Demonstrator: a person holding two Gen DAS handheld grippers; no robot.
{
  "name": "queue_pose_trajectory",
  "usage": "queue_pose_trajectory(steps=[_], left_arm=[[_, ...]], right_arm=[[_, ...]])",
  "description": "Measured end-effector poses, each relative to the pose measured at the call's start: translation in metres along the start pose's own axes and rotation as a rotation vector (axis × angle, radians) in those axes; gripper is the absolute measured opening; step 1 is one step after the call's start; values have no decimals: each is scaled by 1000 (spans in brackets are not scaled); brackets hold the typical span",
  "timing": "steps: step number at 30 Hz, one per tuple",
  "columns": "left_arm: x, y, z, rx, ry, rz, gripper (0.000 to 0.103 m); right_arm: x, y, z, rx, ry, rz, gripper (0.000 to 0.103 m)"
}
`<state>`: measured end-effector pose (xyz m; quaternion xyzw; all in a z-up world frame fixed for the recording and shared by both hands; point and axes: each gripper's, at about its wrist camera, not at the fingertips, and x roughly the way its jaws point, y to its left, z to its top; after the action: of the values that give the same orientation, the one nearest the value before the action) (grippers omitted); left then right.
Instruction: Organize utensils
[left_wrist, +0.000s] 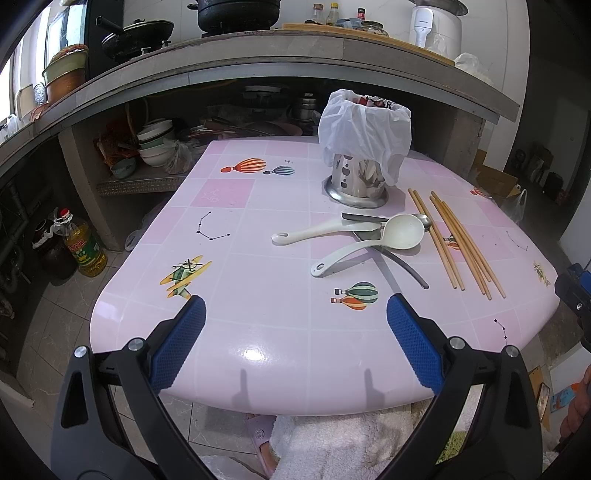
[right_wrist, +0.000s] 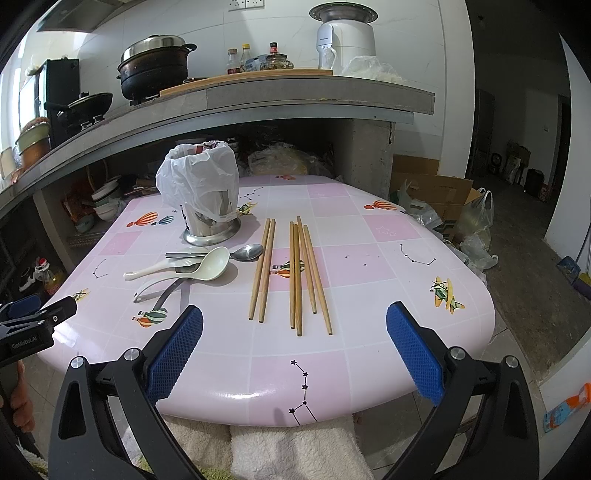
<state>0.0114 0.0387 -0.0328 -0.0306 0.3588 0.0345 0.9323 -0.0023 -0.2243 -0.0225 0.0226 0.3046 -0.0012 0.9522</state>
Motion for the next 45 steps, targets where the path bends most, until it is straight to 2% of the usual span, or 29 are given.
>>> queue_pose_trajectory(steps=[15, 23, 28, 34, 40, 45], left_arm=[[10, 5, -4, -14, 30, 5, 95], [26, 4, 0, -16, 53, 21, 95], [56, 3, 4, -12, 95, 32, 95], [98, -7, 3, 37, 176, 47, 95], [123, -15, -3, 83, 248, 68, 95], [126, -14, -3, 74, 252, 60, 95]], right_arm=[[4, -1, 0, 4, 14, -3, 97], [28, 0, 3, -17, 56, 16, 97], [52, 9, 10, -77, 78, 23, 97], [88, 26, 10, -141, 150, 58, 97], [117, 35, -6, -162, 279, 110, 97], [127, 34, -16, -156, 319, 111, 97]])
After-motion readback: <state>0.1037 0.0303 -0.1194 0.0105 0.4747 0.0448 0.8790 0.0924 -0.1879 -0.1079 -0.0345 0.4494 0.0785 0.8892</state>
